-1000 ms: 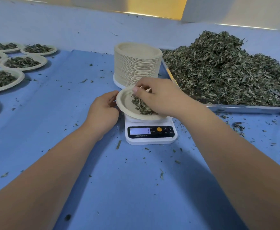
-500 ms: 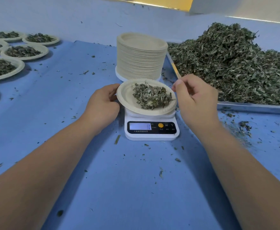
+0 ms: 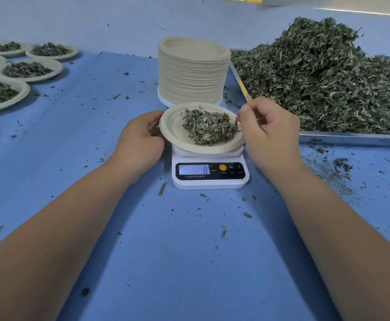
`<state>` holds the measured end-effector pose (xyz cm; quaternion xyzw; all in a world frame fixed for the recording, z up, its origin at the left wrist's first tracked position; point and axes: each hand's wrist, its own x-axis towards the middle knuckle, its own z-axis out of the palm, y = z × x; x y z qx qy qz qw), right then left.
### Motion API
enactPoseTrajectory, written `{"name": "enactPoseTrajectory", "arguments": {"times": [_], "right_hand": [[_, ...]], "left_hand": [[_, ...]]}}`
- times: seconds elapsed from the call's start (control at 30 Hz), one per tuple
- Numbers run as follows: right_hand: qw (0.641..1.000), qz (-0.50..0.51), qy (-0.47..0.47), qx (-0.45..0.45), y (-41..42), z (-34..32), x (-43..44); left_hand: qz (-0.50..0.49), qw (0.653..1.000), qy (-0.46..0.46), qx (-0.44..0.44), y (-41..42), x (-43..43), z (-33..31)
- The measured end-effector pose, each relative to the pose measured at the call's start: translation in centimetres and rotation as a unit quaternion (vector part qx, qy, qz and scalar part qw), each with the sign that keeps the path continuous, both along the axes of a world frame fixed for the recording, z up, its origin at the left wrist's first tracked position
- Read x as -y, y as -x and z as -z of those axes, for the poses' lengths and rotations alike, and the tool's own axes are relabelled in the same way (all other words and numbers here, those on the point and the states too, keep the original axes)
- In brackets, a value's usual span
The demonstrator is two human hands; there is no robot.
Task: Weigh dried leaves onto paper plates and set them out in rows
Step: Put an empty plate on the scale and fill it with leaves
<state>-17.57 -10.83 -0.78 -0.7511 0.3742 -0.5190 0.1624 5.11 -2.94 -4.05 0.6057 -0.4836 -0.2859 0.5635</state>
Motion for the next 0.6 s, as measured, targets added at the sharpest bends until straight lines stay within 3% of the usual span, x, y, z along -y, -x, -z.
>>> {"name": "enactPoseTrajectory", "arguments": {"times": [0.23, 0.43, 0.6], "right_hand": [[0.999, -0.002, -0.036, -0.033, 0.3, -0.1, 0.2], [0.967, -0.054, -0.002, -0.249, -0.8, -3.8, -0.3], [0.890, -0.042, -0.012, -0.455, -4.6, -6.1, 0.1]], "left_hand": [[0.003, 1.000, -0.001, 0.006, 0.2, -0.1, -0.2], [-0.005, 1.000, -0.006, -0.002, 0.1, -0.2, -0.3], [0.008, 1.000, 0.003, 0.000, -0.1, -0.2, -0.2]]}}
